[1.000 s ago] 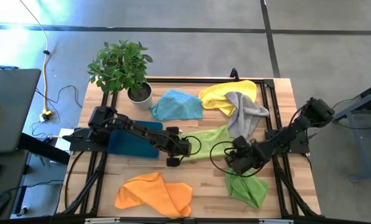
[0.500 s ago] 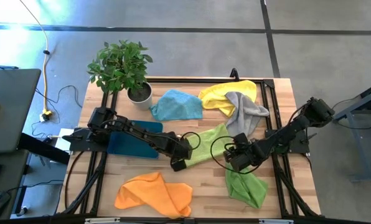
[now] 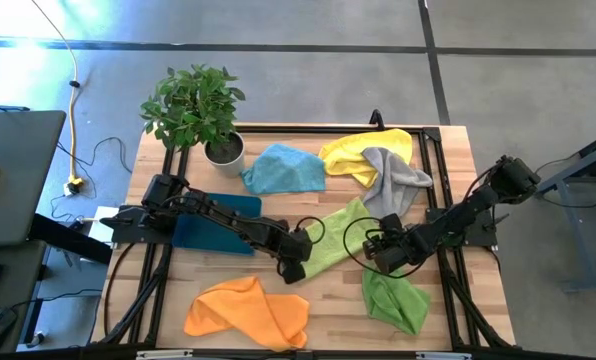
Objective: Fold microfiber towels
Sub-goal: Fold the light green microfiber towel on the table
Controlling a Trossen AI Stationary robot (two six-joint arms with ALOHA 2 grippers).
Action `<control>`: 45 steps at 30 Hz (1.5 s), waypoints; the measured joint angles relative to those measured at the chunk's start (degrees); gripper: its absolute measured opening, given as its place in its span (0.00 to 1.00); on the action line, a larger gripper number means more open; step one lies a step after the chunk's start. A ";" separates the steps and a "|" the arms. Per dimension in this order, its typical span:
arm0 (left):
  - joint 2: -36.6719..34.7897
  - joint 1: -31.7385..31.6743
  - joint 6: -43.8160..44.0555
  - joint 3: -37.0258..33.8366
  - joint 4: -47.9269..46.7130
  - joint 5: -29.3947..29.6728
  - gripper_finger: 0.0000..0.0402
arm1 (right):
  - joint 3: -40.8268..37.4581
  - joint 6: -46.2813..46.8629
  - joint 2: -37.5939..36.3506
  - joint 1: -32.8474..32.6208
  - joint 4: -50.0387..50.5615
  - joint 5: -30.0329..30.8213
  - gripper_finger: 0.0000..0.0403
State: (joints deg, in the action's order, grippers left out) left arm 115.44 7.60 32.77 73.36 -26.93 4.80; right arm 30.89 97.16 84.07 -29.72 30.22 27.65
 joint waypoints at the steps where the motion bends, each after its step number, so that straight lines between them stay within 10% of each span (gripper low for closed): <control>1: 0.00 0.00 -0.85 0.00 -0.02 0.08 0.25 | -0.04 -0.06 0.02 -0.02 0.02 0.31 0.41; 13: -3.16 -0.04 -3.14 0.02 -0.73 5.89 0.25 | -0.29 -3.58 0.26 0.05 0.83 3.60 0.02; 28: -12.28 5.14 -5.38 0.11 -3.21 6.32 0.25 | 0.36 -11.24 -6.17 5.78 9.46 3.90 0.01; 45: -23.92 12.20 -6.56 0.15 -6.49 9.93 0.25 | 19.28 -39.25 0.25 8.29 2.20 2.03 0.01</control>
State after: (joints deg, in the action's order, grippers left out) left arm 91.51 19.80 26.22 73.52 -33.42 14.73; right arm 50.17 57.91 84.33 -21.43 32.42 29.68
